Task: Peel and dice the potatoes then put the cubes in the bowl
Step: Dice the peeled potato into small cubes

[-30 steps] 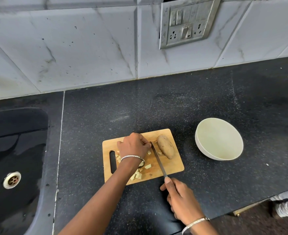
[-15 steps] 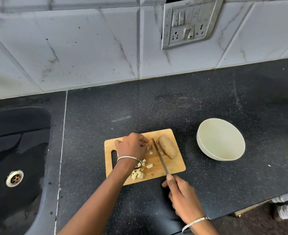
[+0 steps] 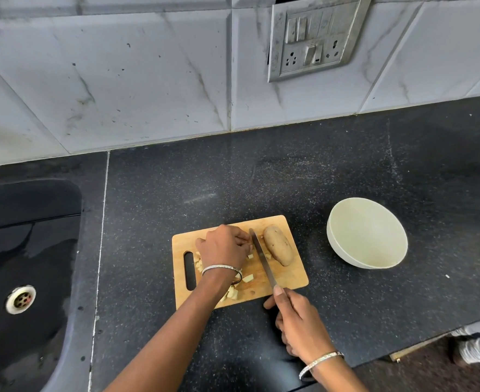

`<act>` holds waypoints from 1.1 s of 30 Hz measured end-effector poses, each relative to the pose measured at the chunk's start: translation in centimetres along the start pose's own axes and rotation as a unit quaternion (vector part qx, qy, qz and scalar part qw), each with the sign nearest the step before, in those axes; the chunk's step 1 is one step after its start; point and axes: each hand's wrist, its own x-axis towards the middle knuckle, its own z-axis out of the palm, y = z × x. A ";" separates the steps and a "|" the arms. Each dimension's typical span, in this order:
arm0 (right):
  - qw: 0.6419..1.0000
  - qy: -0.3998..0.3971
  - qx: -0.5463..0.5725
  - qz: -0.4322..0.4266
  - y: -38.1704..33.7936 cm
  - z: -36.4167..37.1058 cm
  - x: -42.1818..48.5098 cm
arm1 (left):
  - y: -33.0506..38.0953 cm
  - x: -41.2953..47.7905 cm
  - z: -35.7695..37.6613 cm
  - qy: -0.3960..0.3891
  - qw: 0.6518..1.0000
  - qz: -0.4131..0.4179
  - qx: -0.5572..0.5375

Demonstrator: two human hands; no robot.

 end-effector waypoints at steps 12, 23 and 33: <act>0.998 0.013 -0.057 -0.023 -0.5 0.2 0.0 | 0.2 0.1 -0.5 0.013 0.997 0.036 0.068; 0.987 0.039 -0.143 -0.060 -1.5 1.7 1.2 | -0.2 0.2 -0.1 0.020 0.994 0.055 0.090; 0.974 0.024 -0.215 -0.062 -2.1 2.0 0.7 | -0.4 0.0 0.4 0.036 0.992 0.066 0.102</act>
